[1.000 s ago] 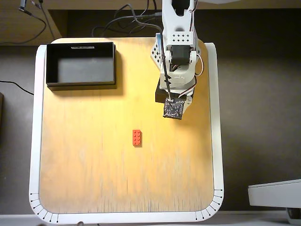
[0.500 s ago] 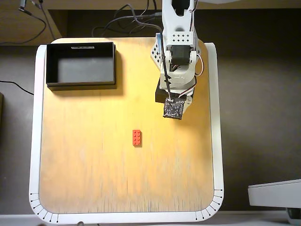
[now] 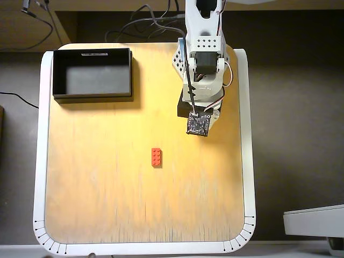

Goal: Grasp a lego block and put it in the bin.

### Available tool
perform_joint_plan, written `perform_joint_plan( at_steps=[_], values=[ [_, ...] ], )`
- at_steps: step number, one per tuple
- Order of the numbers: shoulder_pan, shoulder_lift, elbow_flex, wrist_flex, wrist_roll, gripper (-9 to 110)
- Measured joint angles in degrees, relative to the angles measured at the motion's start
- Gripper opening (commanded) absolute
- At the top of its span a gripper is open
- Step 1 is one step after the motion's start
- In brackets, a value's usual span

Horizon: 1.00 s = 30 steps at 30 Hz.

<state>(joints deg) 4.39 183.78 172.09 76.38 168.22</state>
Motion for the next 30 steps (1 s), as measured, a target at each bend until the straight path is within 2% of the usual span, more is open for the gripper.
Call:
perform_joint_plan(
  at_steps=[30],
  values=[
    [-0.1,0.0,0.0,0.0,-1.0,0]
  ],
)
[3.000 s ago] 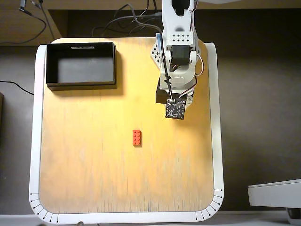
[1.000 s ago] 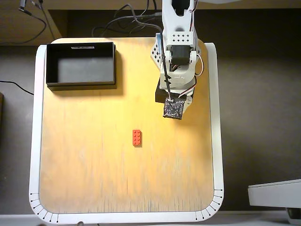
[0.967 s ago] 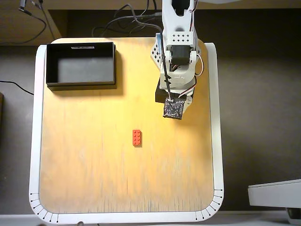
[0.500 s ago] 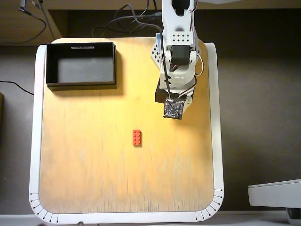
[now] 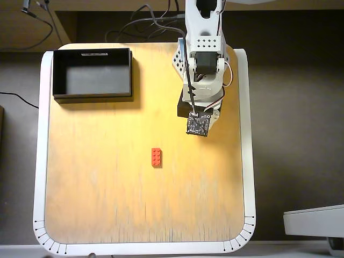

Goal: Grasp a lego block and put it in the bin.

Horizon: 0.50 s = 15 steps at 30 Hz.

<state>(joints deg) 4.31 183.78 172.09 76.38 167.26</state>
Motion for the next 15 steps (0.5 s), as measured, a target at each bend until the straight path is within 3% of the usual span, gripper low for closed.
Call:
perform_joint_plan(
  at_steps=[4,8,15],
  values=[
    [-0.4,0.0,0.0,0.0,0.2,0],
    [-0.6,0.0,0.0,-1.4,11.3,0],
    [0.4,-0.3,0.0,-12.6,16.3,0]
  ],
)
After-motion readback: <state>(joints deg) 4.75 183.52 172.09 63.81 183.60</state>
